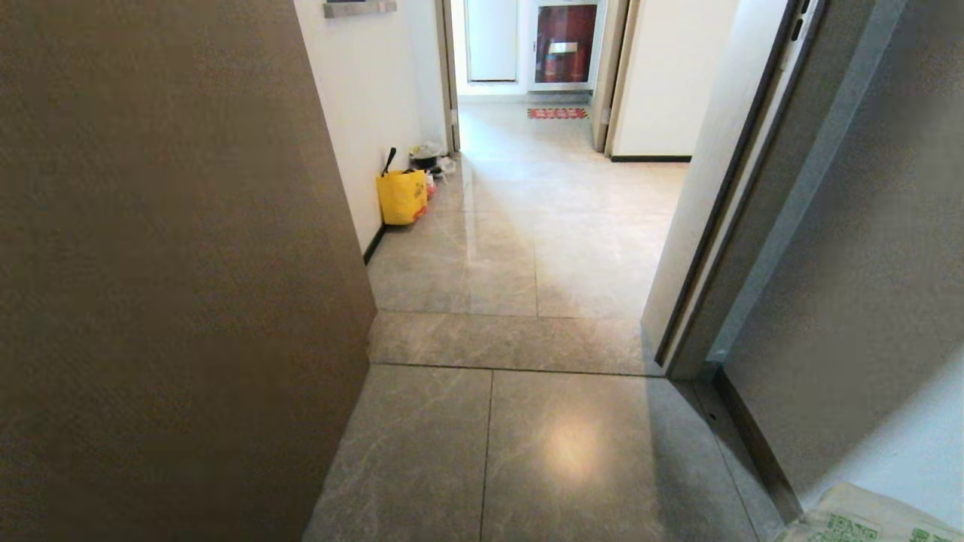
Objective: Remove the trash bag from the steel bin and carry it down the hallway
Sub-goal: Put the trash bag at the door
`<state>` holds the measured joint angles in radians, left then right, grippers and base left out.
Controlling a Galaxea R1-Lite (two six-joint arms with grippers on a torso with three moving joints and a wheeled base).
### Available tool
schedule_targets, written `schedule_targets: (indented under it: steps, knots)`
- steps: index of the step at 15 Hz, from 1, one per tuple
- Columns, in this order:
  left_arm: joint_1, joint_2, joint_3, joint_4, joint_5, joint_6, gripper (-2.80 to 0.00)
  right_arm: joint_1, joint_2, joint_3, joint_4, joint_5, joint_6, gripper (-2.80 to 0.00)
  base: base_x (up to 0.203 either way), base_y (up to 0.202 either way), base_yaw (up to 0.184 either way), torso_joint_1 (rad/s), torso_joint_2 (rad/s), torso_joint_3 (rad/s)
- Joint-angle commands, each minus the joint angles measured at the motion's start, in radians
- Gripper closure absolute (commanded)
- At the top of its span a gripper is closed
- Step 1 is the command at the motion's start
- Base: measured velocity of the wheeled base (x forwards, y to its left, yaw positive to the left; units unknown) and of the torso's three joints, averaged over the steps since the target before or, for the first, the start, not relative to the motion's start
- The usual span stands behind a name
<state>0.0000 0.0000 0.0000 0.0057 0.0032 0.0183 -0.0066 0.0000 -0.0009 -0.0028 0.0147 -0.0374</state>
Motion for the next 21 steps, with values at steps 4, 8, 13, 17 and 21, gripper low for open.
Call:
schedule_targets:
  steps: [4, 8, 13, 17, 21]
  knots:
    - [0.000, 0.000, 0.000, 0.000, 0.000, 0.000, 0.00, 0.000, 0.000, 0.000, 0.000, 0.001, -0.001, 0.00, 0.197, 0.000, -0.001, 0.001, 0.00, 0.002]
    - [0.000, 0.000, 0.000, 0.000, 0.000, 0.002, 0.00, 0.000, 0.000, 0.001, 0.000, 0.001, -0.001, 0.00, 0.195, 0.000, 0.001, 0.003, 0.00, 0.002]
    - [0.000, 0.000, 0.000, 0.000, 0.000, 0.000, 0.00, -0.001, 0.000, 0.000, 0.000, 0.001, -0.001, 0.00, 0.194, 0.000, 0.001, 0.001, 0.00, 0.003]
    - [0.000, 0.000, 0.000, 0.000, 0.000, 0.008, 0.00, -0.001, 0.000, 0.001, 0.000, 0.001, -0.001, 0.00, 0.191, 0.000, 0.000, -0.001, 0.00, 0.003]
    - [0.000, 0.000, 0.000, 0.002, 0.000, 0.010, 0.00, 0.000, 0.000, 0.001, 0.000, 0.001, -0.001, 0.00, 0.194, 0.000, 0.001, 0.003, 0.00, 0.003]
